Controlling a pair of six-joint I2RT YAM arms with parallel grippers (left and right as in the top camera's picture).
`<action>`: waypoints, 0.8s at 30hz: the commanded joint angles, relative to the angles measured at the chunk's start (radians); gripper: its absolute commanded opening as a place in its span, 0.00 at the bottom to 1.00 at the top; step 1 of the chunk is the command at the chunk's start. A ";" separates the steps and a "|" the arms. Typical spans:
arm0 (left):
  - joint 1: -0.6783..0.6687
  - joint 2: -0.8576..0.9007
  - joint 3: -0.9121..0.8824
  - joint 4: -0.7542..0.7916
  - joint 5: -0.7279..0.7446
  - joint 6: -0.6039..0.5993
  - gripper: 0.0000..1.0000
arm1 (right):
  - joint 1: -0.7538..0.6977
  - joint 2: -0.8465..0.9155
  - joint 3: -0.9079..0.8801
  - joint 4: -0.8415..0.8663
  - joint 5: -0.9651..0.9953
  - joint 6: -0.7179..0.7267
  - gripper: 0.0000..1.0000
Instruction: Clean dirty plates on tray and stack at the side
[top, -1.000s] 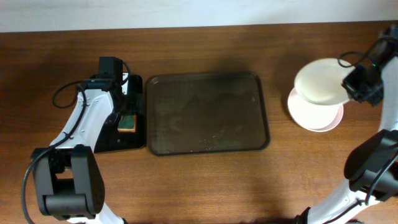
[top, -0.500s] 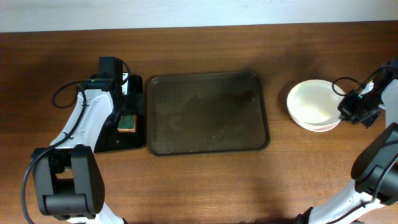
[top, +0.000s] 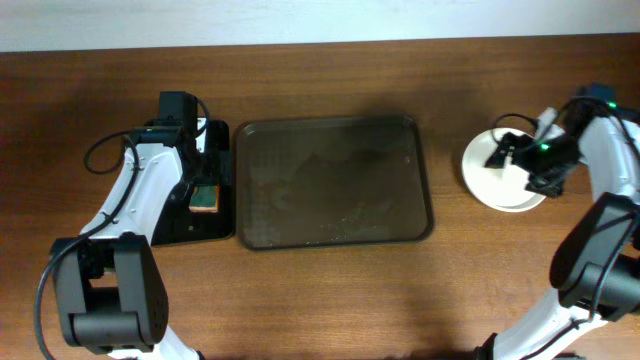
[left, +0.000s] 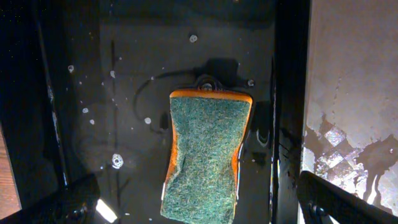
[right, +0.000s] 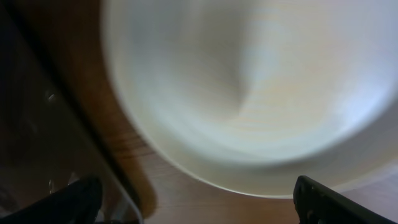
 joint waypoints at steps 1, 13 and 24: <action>0.005 -0.027 0.013 -0.008 0.010 -0.003 1.00 | 0.114 -0.029 -0.006 -0.004 -0.014 -0.033 0.99; 0.005 -0.238 0.031 -0.117 0.088 -0.048 1.00 | 0.381 -0.249 0.048 -0.023 0.206 -0.002 0.99; 0.005 -0.659 -0.228 -0.028 0.162 -0.024 1.00 | 0.386 -0.586 -0.114 0.037 0.220 0.017 0.99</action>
